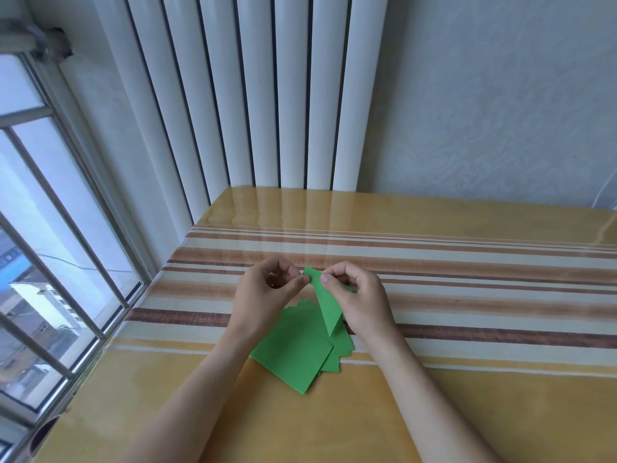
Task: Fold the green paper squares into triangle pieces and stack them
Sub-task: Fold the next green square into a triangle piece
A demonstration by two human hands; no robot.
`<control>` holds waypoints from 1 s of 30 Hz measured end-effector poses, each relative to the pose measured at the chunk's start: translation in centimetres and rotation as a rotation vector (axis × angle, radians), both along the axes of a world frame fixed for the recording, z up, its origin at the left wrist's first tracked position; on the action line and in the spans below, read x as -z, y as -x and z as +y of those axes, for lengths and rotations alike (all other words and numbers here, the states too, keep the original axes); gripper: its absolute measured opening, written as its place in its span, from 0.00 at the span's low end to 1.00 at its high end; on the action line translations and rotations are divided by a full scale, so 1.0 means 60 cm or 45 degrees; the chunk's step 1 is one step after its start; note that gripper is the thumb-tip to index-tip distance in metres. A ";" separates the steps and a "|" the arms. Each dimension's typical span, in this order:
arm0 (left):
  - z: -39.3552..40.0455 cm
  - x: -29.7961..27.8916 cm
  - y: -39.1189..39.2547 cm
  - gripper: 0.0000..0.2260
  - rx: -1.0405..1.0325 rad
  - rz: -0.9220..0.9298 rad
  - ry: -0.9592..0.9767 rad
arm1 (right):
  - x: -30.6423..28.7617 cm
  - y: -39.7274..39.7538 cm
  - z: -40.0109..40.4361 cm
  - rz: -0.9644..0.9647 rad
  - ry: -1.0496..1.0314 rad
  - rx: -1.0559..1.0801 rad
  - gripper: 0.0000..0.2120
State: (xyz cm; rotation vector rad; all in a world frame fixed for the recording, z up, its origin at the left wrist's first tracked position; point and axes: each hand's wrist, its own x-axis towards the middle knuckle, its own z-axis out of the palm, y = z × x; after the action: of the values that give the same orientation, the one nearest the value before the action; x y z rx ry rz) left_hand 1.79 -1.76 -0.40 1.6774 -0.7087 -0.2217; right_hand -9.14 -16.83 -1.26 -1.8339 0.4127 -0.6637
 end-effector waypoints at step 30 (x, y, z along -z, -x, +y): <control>-0.003 -0.009 0.006 0.11 0.201 0.318 0.075 | 0.002 -0.004 0.003 0.027 0.045 -0.081 0.04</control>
State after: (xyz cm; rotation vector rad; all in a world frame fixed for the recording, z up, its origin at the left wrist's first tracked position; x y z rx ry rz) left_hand 1.43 -1.92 0.14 1.5061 -0.6526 -0.5080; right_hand -8.92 -16.62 -1.40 -1.8811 0.3575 -0.6118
